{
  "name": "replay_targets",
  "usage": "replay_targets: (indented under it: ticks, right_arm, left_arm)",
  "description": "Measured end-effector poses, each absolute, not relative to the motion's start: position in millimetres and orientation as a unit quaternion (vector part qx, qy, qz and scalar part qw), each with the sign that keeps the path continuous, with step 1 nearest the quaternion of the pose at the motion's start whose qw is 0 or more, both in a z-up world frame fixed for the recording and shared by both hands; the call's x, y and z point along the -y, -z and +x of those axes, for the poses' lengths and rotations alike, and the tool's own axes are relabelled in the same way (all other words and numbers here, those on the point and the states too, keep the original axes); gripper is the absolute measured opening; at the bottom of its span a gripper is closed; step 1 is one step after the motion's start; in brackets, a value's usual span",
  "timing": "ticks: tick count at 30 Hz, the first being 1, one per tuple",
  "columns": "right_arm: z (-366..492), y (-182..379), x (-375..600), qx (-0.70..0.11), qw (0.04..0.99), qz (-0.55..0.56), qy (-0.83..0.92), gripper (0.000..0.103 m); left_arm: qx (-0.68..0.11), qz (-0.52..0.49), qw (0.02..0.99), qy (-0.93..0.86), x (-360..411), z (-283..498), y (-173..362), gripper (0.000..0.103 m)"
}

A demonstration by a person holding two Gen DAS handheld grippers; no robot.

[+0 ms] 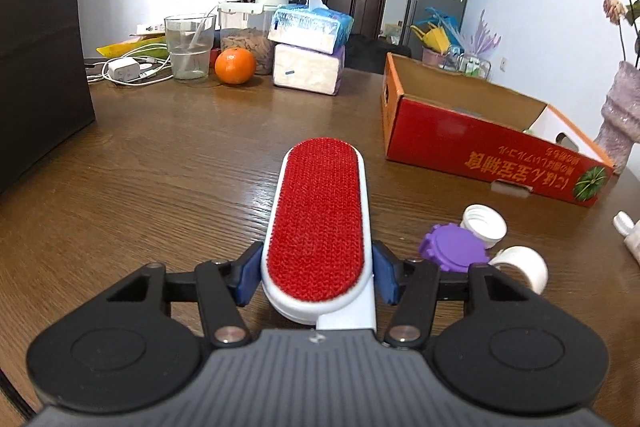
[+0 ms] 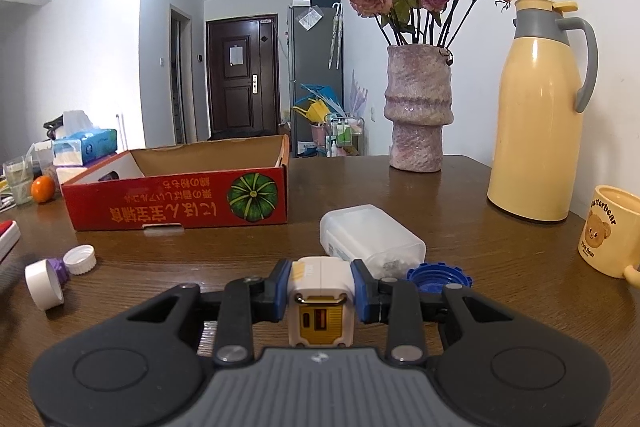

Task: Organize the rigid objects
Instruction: 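Grasp the lint brush with the left gripper while the right grasps the white plug adapter, then carry the lint brush and plug adapter over the red box with both grippers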

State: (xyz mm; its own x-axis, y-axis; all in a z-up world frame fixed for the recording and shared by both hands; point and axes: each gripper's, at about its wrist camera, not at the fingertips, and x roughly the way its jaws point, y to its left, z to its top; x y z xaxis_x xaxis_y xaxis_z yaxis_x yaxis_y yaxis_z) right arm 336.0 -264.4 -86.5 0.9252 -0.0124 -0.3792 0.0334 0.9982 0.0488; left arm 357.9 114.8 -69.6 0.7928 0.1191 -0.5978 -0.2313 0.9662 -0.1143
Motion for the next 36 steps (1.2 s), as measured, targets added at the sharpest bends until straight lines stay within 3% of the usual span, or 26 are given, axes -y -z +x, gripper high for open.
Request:
replay_targets:
  ticks: [36]
  right_arm:
    - [337, 41, 212, -0.128, 0.989, 0.048, -0.057, 0.031]
  left_arm:
    - [-0.247, -0.077, 0.965, -0.039, -71, 352, 5, 0.057]
